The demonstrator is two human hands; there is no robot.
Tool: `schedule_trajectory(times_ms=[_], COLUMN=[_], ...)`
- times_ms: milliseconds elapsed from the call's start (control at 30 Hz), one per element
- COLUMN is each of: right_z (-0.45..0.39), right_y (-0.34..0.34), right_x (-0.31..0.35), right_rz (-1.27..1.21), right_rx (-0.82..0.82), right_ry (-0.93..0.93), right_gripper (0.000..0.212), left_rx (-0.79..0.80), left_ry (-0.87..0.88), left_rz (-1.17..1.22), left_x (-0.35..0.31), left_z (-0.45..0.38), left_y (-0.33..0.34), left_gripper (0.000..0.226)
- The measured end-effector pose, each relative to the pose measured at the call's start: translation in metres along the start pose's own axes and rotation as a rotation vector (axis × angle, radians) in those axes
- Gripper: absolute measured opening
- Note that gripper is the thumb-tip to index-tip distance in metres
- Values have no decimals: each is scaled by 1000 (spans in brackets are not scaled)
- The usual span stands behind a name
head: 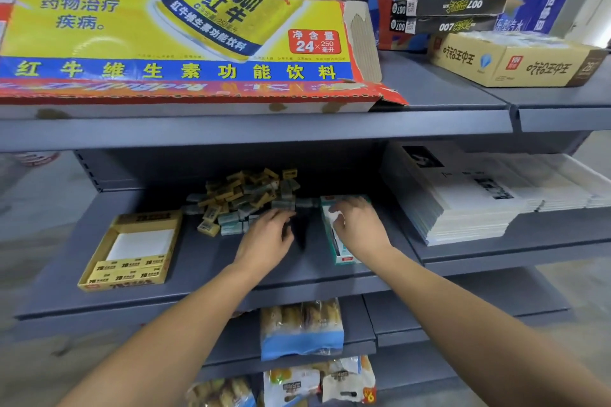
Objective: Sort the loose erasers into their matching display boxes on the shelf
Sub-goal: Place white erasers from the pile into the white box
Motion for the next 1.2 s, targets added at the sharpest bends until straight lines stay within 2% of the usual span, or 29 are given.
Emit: schedule_trajectory(times_ms=[67,200,367,533,667,933,1200], right_z=[-10,-19,-21,-28,-35,-40,-33], right_y=[12,40,67,83,96,106,94], right_x=[28,71,102,123,133,136,133], right_rz=[-79,-86,-103,-106,-57,-55,-163], right_rx=[8,117,207,223,230,209,188], right_ry=[-60,-165,-246,-290,-337,-337,-341], right_gripper=[27,31,30,30,32,9,18], left_rx=[-29,-39,-69,-88,-99,-123,-88], left_ry=[-46,-121,-173,-197,-216,-221,-191], left_rz=[-22,-97,-154,-154,-147,-127,-134], left_x=[14,47,77,90,102,112,99], left_z=[7,23,37,41,46,45,36], left_y=[-15,-41,-64,-73,-77,-85,-77], left_gripper=[37,38,36,32,31,29,37])
Point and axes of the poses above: each hand's wrist, its own z-axis away from the middle knuckle, its own y-axis out of the palm, x = y × z, the point moved 4 cm from there along -z, towards the middle knuckle
